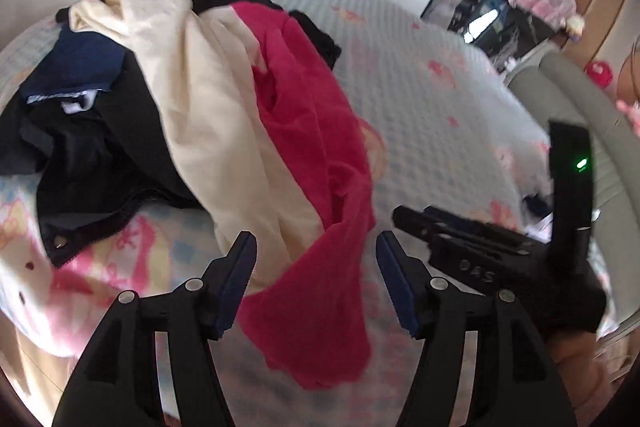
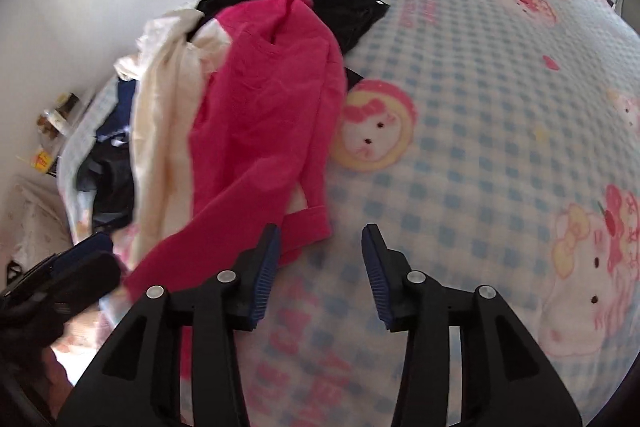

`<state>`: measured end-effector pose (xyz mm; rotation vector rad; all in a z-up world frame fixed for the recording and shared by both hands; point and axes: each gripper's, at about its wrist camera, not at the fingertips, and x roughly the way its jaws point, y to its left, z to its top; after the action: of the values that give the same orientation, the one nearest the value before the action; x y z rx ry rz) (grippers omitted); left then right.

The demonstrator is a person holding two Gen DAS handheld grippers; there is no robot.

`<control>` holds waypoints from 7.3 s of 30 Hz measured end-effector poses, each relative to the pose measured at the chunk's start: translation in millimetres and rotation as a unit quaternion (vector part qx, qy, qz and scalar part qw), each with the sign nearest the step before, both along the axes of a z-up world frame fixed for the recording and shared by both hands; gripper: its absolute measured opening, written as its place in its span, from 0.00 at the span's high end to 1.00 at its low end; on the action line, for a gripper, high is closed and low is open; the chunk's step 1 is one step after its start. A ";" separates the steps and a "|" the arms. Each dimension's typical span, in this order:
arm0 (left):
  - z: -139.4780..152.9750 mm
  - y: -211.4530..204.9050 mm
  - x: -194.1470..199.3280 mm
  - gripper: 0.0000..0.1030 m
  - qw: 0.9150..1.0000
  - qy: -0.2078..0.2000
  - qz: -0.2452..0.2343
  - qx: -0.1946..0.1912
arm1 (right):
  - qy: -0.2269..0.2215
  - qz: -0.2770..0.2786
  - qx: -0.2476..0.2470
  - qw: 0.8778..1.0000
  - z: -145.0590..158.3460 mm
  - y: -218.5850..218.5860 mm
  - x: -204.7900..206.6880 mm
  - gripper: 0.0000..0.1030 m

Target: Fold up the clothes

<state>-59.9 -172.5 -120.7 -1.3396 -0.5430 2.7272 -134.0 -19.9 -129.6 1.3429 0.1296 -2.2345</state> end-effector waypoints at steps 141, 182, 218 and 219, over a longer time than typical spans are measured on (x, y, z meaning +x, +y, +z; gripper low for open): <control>-62.7 108.9 20.9 0.49 0.969 -0.168 -0.138 0.119 | -0.105 -0.172 -0.063 0.977 -41.4 279.2 103.1 0.69; -62.7 80.9 5.3 0.48 0.959 -0.155 -0.111 0.208 | 0.006 -0.223 -0.141 0.965 61.6 355.7 109.8 0.71; -66.2 122.5 -20.2 0.72 0.973 -0.136 -0.123 0.137 | -0.159 -0.188 -0.109 0.963 -46.1 338.6 61.0 0.40; -64.5 122.4 -18.8 0.80 0.973 -0.132 -0.131 0.140 | -0.162 -0.185 -0.118 0.962 -47.7 336.2 60.0 0.45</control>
<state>-78.7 -50.1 -185.2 -1.5768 -0.6832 2.1857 -74.0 316.4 -177.3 1.6784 -0.5287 -2.1878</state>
